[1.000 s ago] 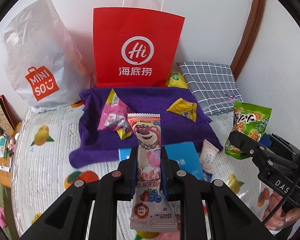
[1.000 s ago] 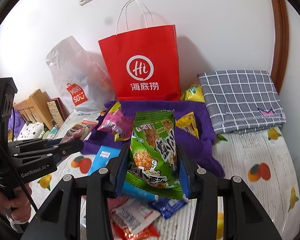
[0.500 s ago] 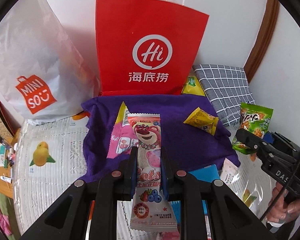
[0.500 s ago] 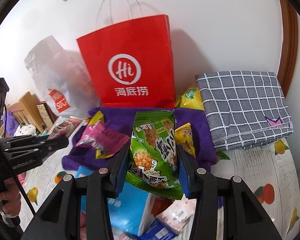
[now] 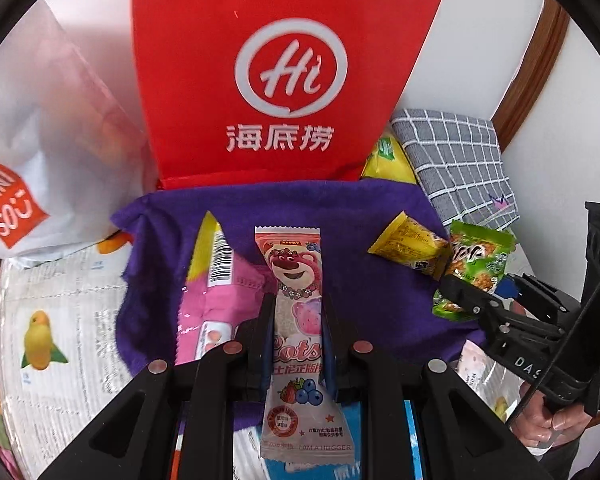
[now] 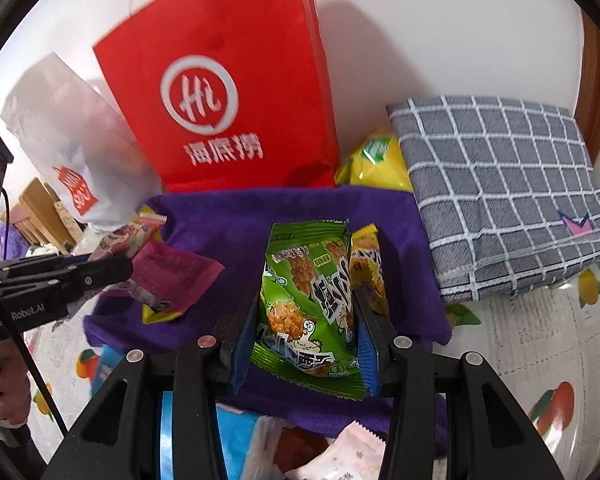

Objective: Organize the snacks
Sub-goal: 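Carry the green bag and the Lotso bar over the purple towel, then open both grippers to drop the snacks onto the purple towel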

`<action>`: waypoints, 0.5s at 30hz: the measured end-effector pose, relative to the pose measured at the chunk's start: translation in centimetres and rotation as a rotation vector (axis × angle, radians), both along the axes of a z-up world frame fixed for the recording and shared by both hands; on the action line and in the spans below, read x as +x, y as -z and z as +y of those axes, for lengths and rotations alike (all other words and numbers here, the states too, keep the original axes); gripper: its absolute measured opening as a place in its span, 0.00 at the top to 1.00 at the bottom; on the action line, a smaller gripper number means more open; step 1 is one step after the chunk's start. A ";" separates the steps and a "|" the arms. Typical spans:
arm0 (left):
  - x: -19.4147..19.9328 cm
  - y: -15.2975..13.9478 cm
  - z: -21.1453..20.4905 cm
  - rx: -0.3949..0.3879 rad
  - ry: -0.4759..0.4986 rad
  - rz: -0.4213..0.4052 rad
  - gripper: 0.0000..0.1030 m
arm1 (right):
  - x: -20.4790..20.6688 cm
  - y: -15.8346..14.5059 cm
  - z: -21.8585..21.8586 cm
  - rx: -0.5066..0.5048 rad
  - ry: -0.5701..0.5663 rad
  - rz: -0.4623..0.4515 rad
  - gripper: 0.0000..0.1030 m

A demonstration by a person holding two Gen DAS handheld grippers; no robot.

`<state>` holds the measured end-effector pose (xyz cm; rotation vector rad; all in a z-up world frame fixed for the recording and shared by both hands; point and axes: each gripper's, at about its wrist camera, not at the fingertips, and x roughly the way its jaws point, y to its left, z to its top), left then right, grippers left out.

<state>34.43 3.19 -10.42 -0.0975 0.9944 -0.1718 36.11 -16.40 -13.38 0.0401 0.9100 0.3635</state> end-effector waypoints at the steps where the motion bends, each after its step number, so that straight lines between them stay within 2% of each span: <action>1: 0.4 0.4 -0.2 0.003 0.002 0.009 0.81 | 0.3 0.5 0.0 -0.002 0.000 0.011 0.57; 15: 2.4 3.4 -0.7 0.005 0.008 0.065 0.80 | 2.0 3.7 0.6 -0.041 -0.007 0.069 0.56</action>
